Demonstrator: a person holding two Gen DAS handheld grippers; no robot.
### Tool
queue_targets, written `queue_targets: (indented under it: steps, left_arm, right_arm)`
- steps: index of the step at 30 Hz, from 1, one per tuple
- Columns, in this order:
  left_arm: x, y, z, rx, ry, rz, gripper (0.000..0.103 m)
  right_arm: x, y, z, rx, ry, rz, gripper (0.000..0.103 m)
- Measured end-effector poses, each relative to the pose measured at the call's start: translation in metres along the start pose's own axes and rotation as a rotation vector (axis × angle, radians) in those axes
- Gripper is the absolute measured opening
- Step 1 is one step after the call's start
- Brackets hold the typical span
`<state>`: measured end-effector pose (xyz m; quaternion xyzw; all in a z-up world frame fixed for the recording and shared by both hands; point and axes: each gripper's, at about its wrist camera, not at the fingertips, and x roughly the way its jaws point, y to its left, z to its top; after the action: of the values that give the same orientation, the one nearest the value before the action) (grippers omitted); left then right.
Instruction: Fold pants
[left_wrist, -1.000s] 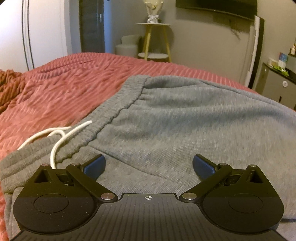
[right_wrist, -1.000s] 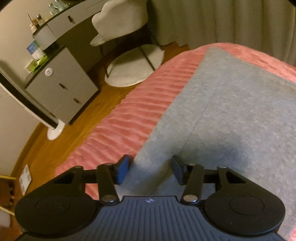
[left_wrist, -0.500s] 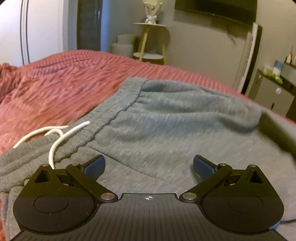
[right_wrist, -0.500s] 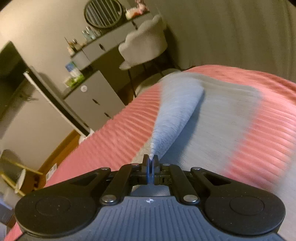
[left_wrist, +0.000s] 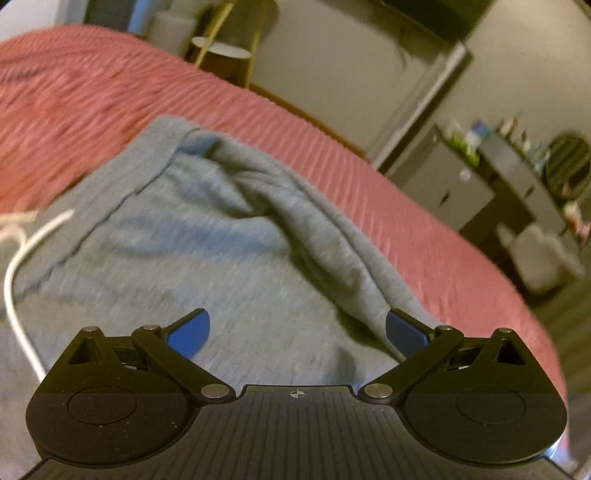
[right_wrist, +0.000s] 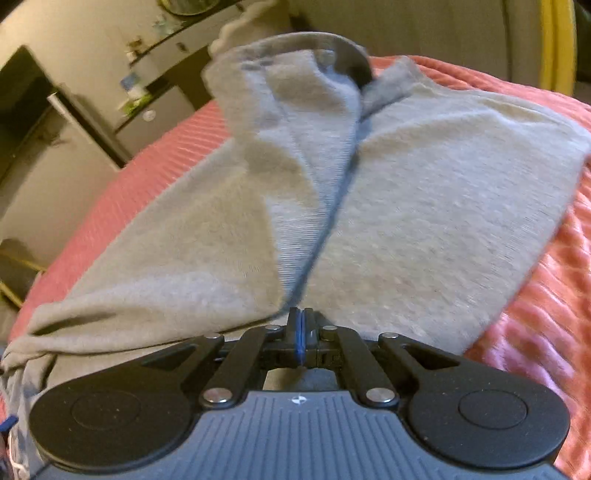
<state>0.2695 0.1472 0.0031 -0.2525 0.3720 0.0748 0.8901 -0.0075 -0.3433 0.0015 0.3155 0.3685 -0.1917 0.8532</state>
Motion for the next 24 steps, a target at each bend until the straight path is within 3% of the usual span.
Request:
queue_targets:
  steps: [3, 6, 10, 13, 15, 18, 20, 21, 22, 23, 24]
  left_arm:
    - [0.017, -0.03, 0.015, 0.106, 0.036, 0.058, 0.103]
    - [0.05, -0.047, 0.027, 0.112, 0.135, 0.085, 0.103]
    - [0.083, -0.047, 0.037, 0.01, 0.225, 0.123, 0.103]
    - [0.091, -0.038, 0.046, -0.095, 0.239, 0.085, 0.103]
    - [0.094, -0.034, 0.054, -0.117, 0.256, 0.039, 0.103]
    - [0.099, -0.037, 0.06, -0.081, 0.261, 0.022, 0.101]
    - [0.103, -0.041, 0.058, -0.014, 0.269, 0.043, 0.056]
    - [0.104, -0.041, 0.055, 0.005, 0.275, 0.047, 0.055]
    - [0.1, -0.039, 0.053, 0.002, 0.26, 0.024, 0.047]
    - [0.096, -0.035, 0.053, -0.01, 0.254, -0.006, 0.031]
    - [0.092, -0.028, 0.051, -0.033, 0.267, -0.031, 0.027]
  right_arm:
    - [0.002, -0.007, -0.003, 0.001, 0.007, 0.023, 0.002]
    - [0.001, -0.022, -0.006, 0.091, 0.011, 0.08, 0.002]
    - [-0.001, -0.03, -0.011, 0.137, 0.009, 0.113, 0.002]
    - [0.004, -0.027, -0.009, 0.118, 0.005, 0.11, 0.003]
    - [0.005, -0.026, -0.007, 0.101, 0.003, 0.119, 0.008]
    - [0.002, -0.016, -0.001, 0.029, -0.005, 0.121, 0.025]
    - [-0.004, -0.01, 0.002, -0.018, -0.044, 0.112, 0.044]
    - [-0.009, -0.006, 0.006, -0.05, -0.085, 0.097, 0.054]
    - [-0.013, -0.003, 0.009, -0.076, -0.127, 0.075, 0.06]
    - [-0.017, 0.001, 0.013, -0.117, -0.18, 0.052, 0.068]
    - [-0.019, 0.007, 0.017, -0.174, -0.229, 0.027, 0.072]
